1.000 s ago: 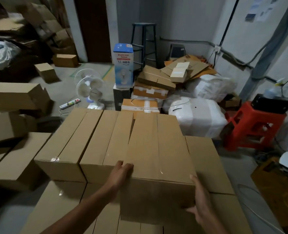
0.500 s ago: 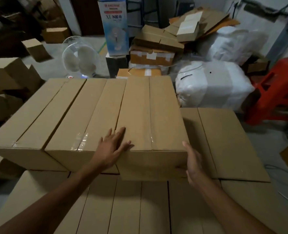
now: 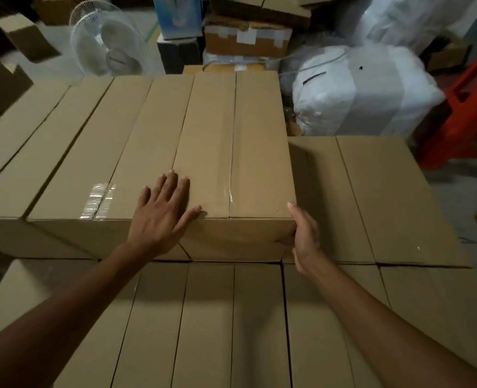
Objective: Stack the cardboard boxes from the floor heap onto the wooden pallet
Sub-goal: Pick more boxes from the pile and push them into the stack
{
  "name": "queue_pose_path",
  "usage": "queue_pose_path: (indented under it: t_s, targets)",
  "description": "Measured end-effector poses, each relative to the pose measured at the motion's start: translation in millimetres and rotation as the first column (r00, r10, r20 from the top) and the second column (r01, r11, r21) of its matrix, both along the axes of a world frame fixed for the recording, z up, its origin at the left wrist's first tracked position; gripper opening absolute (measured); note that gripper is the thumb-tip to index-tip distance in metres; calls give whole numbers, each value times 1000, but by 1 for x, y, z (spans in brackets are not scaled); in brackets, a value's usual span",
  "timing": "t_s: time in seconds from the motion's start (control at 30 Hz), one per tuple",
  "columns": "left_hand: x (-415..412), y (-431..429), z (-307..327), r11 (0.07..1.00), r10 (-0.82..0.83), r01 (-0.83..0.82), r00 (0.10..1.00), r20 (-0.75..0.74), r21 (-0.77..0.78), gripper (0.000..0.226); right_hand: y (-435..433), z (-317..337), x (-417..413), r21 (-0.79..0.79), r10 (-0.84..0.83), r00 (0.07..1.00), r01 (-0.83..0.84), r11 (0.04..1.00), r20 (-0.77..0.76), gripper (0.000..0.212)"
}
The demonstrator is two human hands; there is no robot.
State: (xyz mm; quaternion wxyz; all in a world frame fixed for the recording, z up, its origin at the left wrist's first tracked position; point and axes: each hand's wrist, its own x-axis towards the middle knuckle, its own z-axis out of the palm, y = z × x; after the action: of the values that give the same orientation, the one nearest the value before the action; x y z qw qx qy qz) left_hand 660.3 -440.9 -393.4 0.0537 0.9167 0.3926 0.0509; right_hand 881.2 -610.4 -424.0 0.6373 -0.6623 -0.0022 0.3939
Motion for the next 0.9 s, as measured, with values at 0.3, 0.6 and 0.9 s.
queue_pose_path:
  t_s: [0.3,0.6,0.9]
  targets:
    - [-12,-1,8,999,-52,52,998,-35,2,95,-5,-2,-4,-14,86,994,-85,996,63,105]
    - [-17,-1,6,989,-124,133,984,-128,63,106,-13,-3,18,2,239,968,-240,971,79,40]
    - [-19,-1,5,984,-155,163,981,-114,69,102,6,21,12,-124,345,905,-323,938,249,70]
